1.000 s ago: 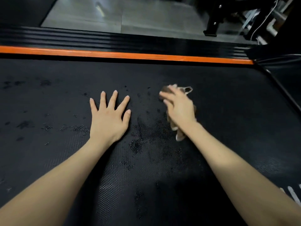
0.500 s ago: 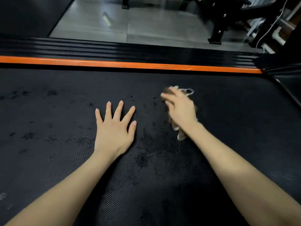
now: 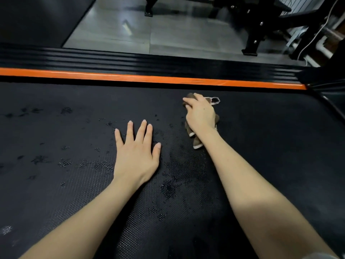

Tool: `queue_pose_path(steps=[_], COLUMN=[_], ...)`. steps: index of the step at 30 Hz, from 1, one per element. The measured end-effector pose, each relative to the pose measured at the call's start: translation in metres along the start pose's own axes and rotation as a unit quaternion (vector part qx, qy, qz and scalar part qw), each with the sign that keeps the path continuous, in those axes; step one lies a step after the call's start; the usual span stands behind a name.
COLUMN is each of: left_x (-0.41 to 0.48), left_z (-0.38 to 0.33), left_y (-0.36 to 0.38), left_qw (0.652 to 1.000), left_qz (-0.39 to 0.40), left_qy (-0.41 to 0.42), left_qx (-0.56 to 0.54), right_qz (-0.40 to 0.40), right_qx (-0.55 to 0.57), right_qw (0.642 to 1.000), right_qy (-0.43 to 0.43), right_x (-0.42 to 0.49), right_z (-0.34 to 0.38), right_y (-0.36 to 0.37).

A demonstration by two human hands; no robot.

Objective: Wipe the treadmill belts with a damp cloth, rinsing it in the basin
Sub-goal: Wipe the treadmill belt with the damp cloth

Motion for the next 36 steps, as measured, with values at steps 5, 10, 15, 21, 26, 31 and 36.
queue_pose_path(steps=[5, 10, 15, 21, 26, 31, 36], left_x=[0.000, -0.002, 0.000, -0.002, -0.001, -0.001, 0.000], left_z=[0.002, 0.002, -0.001, 0.003, 0.003, 0.001, 0.001], left_y=[0.000, -0.001, -0.001, -0.003, -0.002, 0.000, -0.002], left_qw=[1.000, 1.000, 1.000, 1.000, 0.999, 1.000, 1.000], left_qz=[0.003, -0.005, -0.001, -0.013, -0.022, -0.015, -0.018], left_qy=[0.001, 0.004, -0.003, 0.001, 0.002, -0.004, 0.002], left_qx=[0.001, -0.010, -0.005, -0.024, -0.032, -0.023, -0.025], right_qz=[0.061, 0.016, -0.017, 0.073, -0.003, -0.039, 0.038], right_qx=[0.019, 0.000, -0.024, 0.013, -0.022, -0.048, -0.039], right_qw=[0.979, 0.999, 0.999, 0.981, 1.000, 0.994, 0.996], right_qy=[-0.196, -0.048, 0.033, -0.181, 0.002, 0.088, -0.077], right_x=[-0.059, -0.022, -0.005, -0.033, 0.014, 0.034, 0.031], right_z=[0.065, -0.030, -0.022, 0.081, -0.042, -0.032, 0.077], right_y=[0.013, -0.019, -0.015, 0.023, -0.019, -0.009, 0.037])
Point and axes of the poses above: each hand's wrist, its own x-axis towards the middle knuckle, its own y-axis out of the palm, z = x × y, the point moved 8 cm from there along x, towards the middle knuckle, and after that the axes turned 6 degrees about z, right-handed, at the moved point
